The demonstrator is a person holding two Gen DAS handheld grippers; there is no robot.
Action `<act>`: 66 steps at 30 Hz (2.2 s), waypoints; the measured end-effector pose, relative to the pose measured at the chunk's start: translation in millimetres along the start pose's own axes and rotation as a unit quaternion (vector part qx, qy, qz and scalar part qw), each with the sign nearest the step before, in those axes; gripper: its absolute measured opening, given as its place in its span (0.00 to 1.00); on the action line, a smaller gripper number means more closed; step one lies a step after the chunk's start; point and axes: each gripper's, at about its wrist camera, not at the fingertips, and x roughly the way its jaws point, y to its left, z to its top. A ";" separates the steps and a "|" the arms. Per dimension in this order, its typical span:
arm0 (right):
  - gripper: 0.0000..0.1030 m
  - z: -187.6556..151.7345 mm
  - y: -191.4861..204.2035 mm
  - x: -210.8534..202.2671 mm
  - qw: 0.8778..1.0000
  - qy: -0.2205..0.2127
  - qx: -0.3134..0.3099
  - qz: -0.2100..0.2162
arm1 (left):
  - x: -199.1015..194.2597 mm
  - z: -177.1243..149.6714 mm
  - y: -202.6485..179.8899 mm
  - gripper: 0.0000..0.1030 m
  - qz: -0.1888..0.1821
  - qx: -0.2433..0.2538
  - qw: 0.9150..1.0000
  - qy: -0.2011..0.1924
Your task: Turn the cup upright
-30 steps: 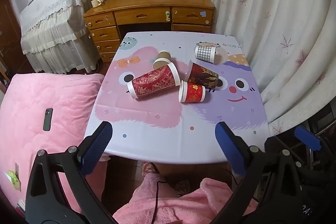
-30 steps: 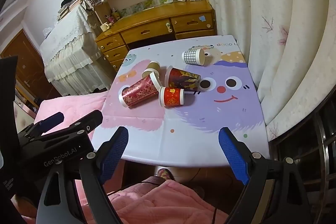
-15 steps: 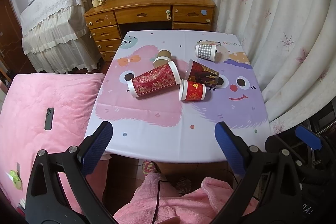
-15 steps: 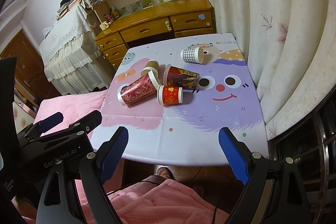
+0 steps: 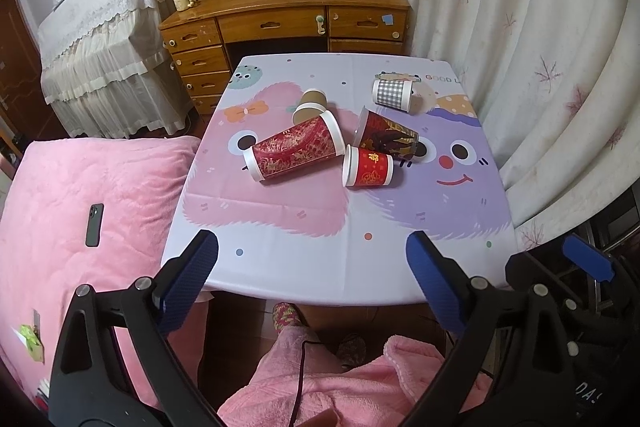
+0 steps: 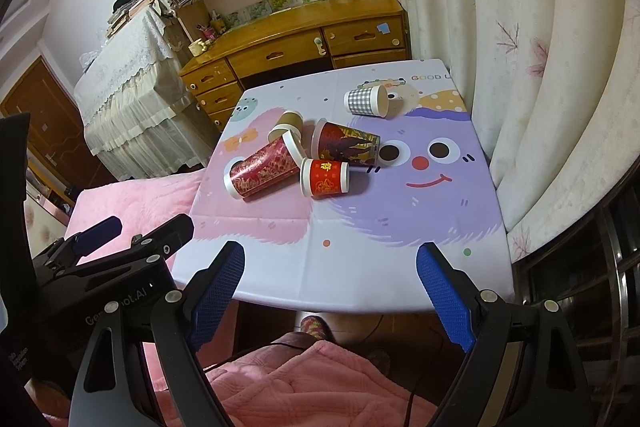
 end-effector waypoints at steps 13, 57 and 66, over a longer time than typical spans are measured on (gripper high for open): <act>0.87 -11.0 1.7 -0.1 1.000 0.009 -0.002 0.000 | 1.0 2.1 11.2 0.88 -0.008 0.003 1.000 0.019; 0.87 93.8 95.6 139.5 0.981 -0.082 0.077 -0.156 | 202.9 180.3 99.9 0.84 -0.133 0.170 0.955 0.203; 0.87 115.5 54.6 186.5 0.984 -0.062 0.053 -0.159 | 248.0 236.3 29.1 0.84 -0.134 0.282 0.922 0.228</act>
